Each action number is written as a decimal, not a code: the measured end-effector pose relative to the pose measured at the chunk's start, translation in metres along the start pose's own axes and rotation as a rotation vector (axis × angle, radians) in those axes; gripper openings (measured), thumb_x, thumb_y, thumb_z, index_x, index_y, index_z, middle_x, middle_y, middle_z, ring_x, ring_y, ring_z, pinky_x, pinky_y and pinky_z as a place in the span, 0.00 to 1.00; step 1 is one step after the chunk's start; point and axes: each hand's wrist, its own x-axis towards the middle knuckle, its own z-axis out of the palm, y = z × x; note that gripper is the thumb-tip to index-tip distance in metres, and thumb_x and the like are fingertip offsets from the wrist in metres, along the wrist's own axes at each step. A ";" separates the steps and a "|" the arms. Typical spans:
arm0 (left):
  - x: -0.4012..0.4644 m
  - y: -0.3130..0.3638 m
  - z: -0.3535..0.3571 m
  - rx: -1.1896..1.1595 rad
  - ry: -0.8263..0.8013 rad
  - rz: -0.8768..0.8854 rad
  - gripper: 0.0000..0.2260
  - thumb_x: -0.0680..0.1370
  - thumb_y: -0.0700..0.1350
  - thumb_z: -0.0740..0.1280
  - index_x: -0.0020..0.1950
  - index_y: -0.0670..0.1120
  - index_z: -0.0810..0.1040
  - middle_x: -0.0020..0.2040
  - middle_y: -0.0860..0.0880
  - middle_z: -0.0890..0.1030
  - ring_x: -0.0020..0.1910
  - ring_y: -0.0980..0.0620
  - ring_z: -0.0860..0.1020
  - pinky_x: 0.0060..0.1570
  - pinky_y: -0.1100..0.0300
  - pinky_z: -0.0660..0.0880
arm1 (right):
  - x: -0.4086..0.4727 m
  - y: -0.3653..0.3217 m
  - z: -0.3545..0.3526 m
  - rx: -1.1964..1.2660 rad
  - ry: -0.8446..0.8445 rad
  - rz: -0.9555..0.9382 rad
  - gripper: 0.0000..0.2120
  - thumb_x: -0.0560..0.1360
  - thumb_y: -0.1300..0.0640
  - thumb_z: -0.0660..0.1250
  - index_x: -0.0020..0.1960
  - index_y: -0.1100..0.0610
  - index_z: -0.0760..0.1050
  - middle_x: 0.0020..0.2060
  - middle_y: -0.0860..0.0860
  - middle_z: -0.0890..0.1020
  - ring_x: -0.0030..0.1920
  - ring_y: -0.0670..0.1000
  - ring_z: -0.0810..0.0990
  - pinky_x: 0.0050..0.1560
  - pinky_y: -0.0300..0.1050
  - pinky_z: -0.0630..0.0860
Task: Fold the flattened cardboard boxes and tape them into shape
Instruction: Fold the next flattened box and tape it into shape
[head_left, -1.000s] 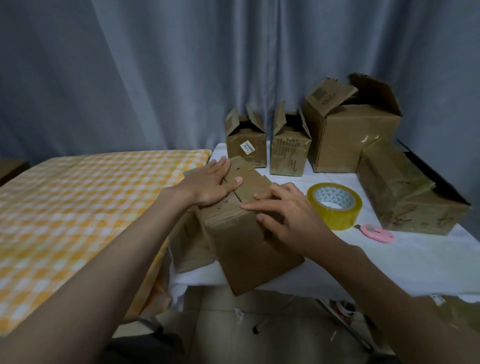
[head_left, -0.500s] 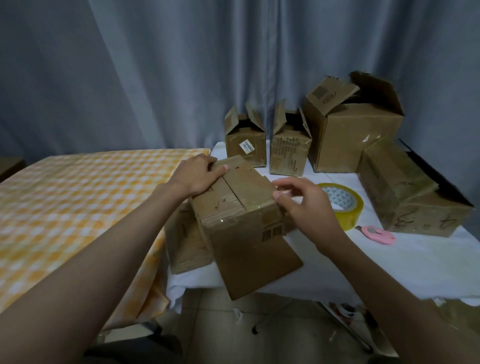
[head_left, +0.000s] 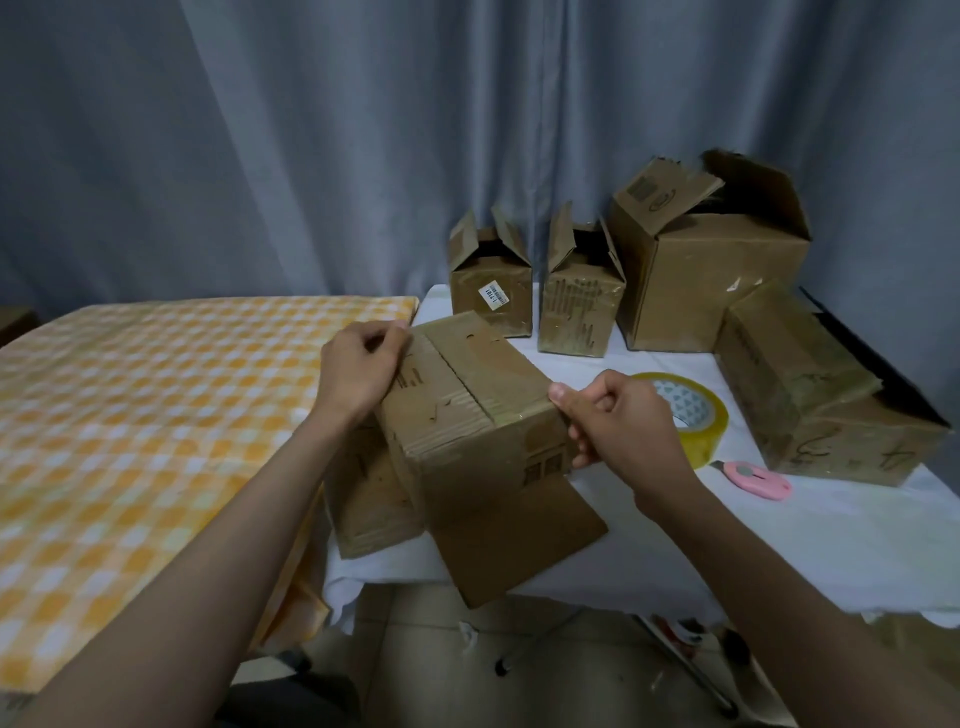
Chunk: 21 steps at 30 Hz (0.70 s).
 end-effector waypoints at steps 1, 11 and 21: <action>-0.001 0.000 -0.003 -0.004 0.000 -0.003 0.14 0.80 0.55 0.64 0.56 0.50 0.85 0.50 0.53 0.85 0.51 0.55 0.79 0.51 0.59 0.73 | 0.000 0.000 0.002 0.032 0.004 0.004 0.16 0.76 0.50 0.72 0.39 0.60 0.73 0.26 0.52 0.81 0.26 0.50 0.80 0.34 0.51 0.83; -0.002 0.013 -0.033 0.085 -0.080 -0.133 0.19 0.76 0.61 0.67 0.59 0.52 0.84 0.49 0.50 0.83 0.49 0.52 0.78 0.47 0.57 0.71 | 0.021 -0.013 0.012 0.150 0.050 0.042 0.15 0.79 0.50 0.68 0.63 0.56 0.78 0.38 0.53 0.80 0.34 0.49 0.81 0.53 0.56 0.81; -0.017 -0.004 -0.026 0.339 -0.187 -0.079 0.23 0.77 0.66 0.63 0.54 0.48 0.84 0.50 0.48 0.74 0.44 0.54 0.74 0.39 0.56 0.70 | 0.009 -0.001 0.032 -0.311 -0.071 0.008 0.25 0.75 0.35 0.64 0.64 0.50 0.68 0.57 0.49 0.63 0.64 0.52 0.70 0.62 0.51 0.69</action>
